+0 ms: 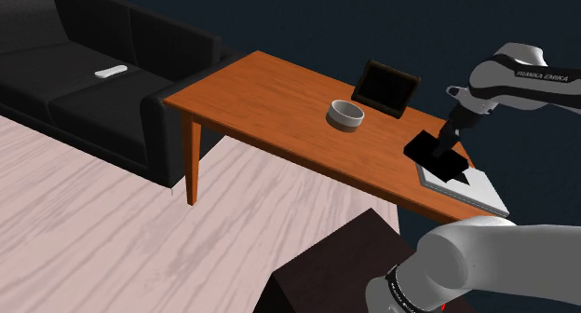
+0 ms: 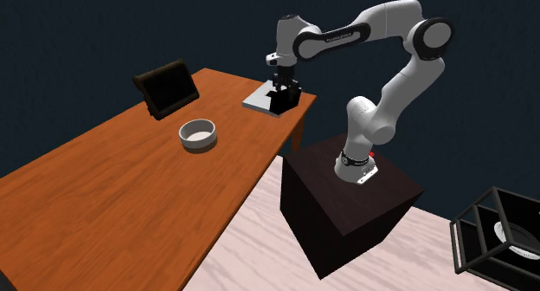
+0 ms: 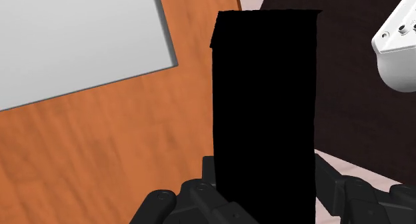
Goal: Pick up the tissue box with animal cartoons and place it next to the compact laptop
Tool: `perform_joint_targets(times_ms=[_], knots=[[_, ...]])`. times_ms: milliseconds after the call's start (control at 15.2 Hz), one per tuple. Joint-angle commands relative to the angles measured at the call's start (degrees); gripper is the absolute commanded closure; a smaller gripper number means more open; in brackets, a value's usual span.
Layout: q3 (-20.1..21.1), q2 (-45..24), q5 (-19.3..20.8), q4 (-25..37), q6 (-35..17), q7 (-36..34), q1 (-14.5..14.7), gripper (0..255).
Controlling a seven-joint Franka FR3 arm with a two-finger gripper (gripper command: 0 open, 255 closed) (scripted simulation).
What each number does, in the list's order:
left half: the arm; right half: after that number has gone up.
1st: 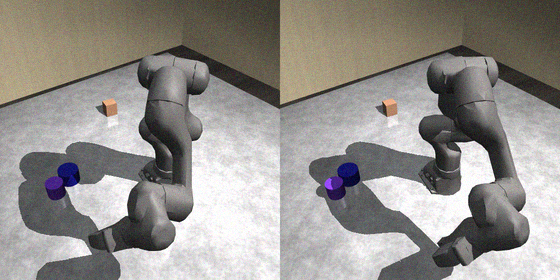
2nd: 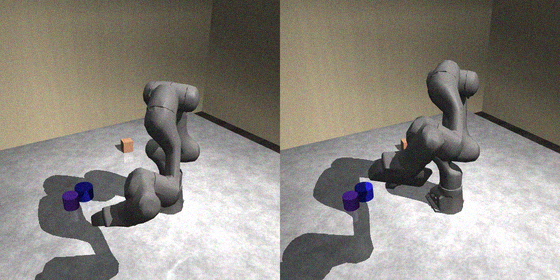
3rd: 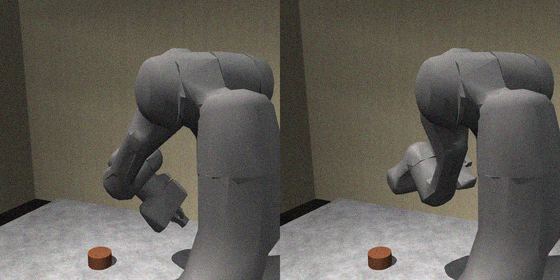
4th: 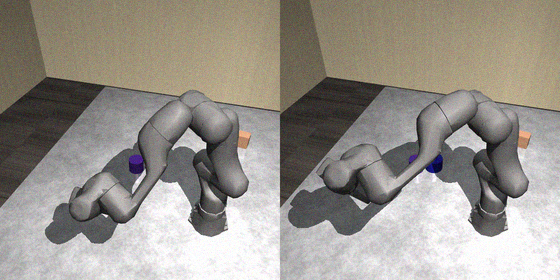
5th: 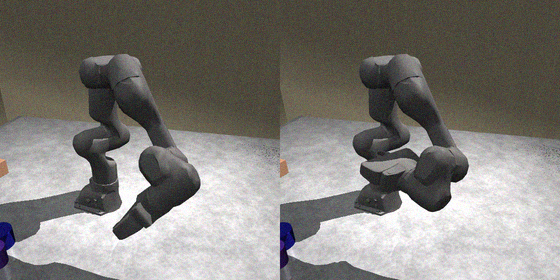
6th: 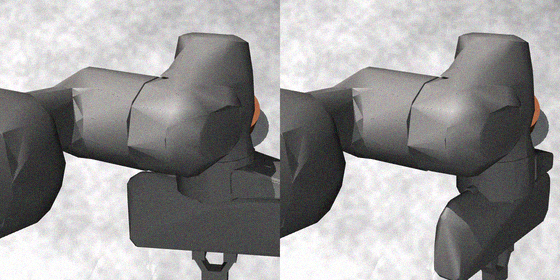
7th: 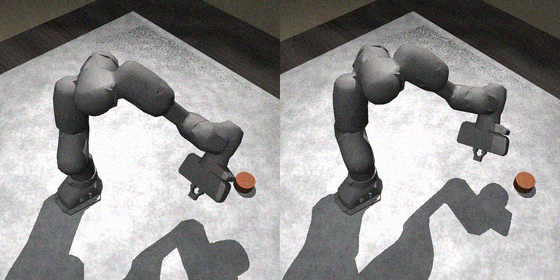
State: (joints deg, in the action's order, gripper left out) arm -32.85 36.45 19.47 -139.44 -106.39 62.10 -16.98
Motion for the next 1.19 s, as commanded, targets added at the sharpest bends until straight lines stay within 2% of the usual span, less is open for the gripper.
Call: perform_joint_targets(times_ms=[0,1122], knots=[[-0.4,-0.3,0.2,-1.1,-1.5,-0.1,0.0,255],[-5.5,-5.7,2.5,-10.5,-16.2,0.0,0.1,255]])
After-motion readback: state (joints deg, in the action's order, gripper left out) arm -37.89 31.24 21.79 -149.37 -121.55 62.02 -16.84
